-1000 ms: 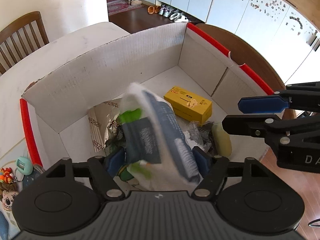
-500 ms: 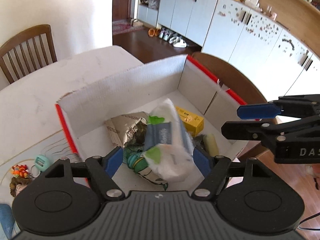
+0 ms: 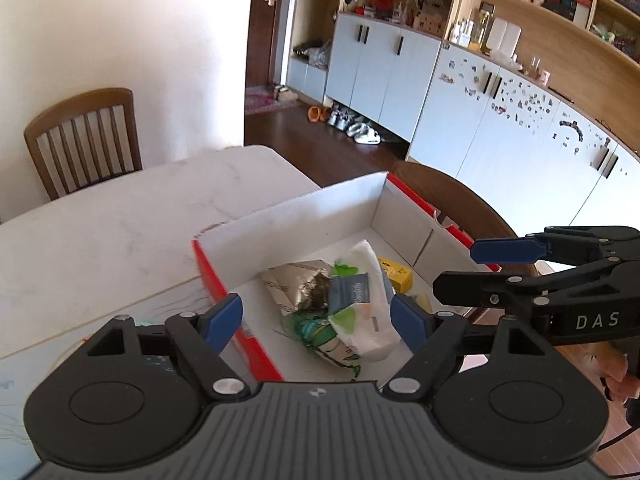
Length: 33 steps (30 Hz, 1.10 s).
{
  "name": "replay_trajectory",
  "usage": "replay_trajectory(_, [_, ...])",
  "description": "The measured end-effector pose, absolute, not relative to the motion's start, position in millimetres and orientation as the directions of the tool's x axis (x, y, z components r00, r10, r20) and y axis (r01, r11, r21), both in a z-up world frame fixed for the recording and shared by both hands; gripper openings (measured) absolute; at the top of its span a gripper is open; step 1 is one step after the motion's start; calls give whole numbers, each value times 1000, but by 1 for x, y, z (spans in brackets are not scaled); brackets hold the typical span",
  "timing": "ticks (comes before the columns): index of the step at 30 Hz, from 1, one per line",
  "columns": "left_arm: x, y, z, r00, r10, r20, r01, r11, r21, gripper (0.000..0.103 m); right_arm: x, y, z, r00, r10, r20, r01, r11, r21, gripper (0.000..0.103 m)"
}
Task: Organize objects
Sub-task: 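Withdraw both tools from the shoebox back over the mat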
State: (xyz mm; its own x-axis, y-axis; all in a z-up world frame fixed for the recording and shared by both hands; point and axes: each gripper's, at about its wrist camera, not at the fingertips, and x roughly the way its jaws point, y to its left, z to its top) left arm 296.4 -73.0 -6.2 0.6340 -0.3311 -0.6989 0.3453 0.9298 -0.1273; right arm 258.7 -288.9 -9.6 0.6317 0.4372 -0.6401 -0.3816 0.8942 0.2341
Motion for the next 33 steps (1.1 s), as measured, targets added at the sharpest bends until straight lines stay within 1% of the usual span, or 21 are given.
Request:
replay_trajectory(9, [279,-31,4,661,-323,-677,323,937,-131,84,241,-256,-2,648,453,-612,-381,889,255,82])
replay_trajectory(11, [276,-22,5,666,-317,-675,314,940,-131,85,239,-247,-2,647,456,-611,-383,887,257,84])
replay_trajectory(17, [269,10,4,675,-308,-671,292,946,-141,91,231,-220,-2,643,470,-605,-392,880,266,91])
replay_trajectory(21, [266,31,2,683,-301,-665,274,950,-148,101,226,-201,-2,649,472,-597,-401,879,258,97])
replay_trajectory(24, [264,49,0,698,-284,-657,255,956,-143,102,221,-186,-2,645,484,-591,-418,871,258,100])
replay_trajectory(33, [267,102,-12,731,-226,-644,188,974,-128,103,220,-140,-9,618,497,-609,-451,859,242,102])
